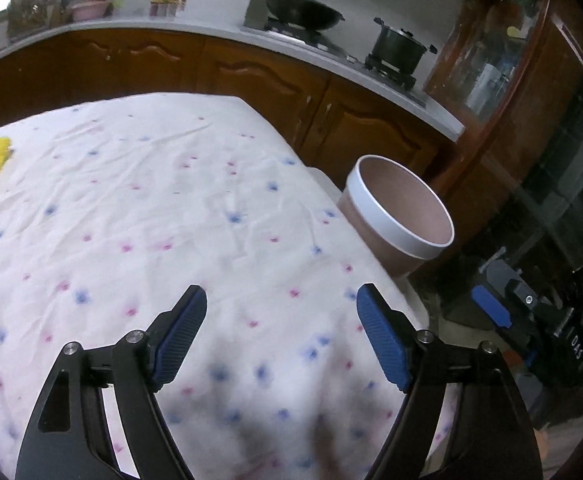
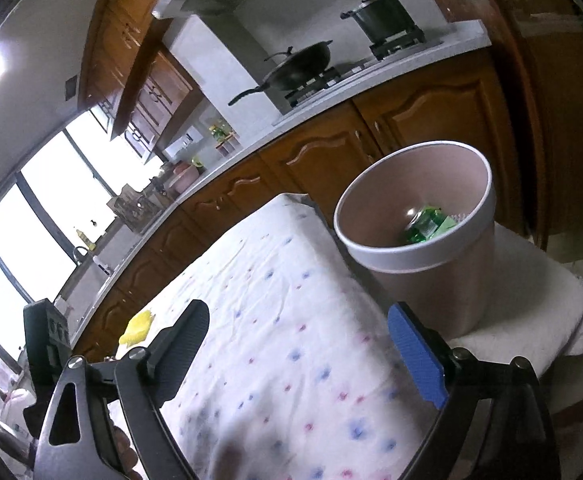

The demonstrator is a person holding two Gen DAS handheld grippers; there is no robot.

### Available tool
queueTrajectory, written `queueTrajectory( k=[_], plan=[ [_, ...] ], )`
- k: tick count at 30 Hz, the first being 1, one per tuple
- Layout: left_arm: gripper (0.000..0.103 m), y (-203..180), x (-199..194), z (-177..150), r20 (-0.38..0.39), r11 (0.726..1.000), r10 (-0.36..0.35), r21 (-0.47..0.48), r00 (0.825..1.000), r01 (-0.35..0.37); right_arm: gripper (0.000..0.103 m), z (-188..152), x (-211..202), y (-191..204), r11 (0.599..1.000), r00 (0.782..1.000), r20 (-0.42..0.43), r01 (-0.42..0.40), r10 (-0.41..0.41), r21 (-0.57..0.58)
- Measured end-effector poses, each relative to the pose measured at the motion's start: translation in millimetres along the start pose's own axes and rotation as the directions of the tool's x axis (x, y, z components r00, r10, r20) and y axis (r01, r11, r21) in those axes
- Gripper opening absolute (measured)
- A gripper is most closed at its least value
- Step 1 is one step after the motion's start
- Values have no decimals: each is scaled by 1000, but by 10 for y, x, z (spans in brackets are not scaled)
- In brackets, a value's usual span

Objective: Collect trash

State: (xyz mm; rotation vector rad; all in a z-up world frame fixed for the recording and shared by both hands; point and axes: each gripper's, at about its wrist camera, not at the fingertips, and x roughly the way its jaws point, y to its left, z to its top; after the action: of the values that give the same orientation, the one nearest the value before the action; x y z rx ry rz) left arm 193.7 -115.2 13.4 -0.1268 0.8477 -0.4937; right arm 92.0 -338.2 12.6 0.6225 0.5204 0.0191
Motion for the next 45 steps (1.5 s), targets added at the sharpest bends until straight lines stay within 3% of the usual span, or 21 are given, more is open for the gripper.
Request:
queueTrajectory(
  k=[6, 10, 19, 25, 28, 36, 45],
  plan=[
    [86, 164, -356, -254, 110, 999, 37, -4, 993, -36, 93, -224, -68, 119, 999, 1000, 15, 18, -17, -51],
    [91, 199, -549, -395, 192, 998, 68, 1, 979, -69, 98, -373, -190, 268, 988, 994, 87, 71, -59, -137],
    [100, 227, -971, -631, 386, 982, 167, 22, 907, -190, 103, -636, -449, 766, 906, 949, 288, 228, -126, -357],
    [103, 197, -1168, -607, 485, 963, 213, 44, 848, -267, 103, -589, -620, 1117, 854, 908, 416, 252, -47, -455],
    [103, 288, -1124, -680, 460, 964, 231, 14, 857, -267, 103, -612, -606, 1194, 844, 895, 444, 263, -33, -467],
    [103, 290, -1009, -929, 402, 959, 254, 14, 880, -283, 103, -905, -453, 1052, 859, 929, 365, 236, -62, -454],
    [103, 258, -992, -1073, 397, 950, 278, 21, 875, -312, 103, -1007, -409, 970, 869, 947, 315, 210, -67, -448]
  ],
)
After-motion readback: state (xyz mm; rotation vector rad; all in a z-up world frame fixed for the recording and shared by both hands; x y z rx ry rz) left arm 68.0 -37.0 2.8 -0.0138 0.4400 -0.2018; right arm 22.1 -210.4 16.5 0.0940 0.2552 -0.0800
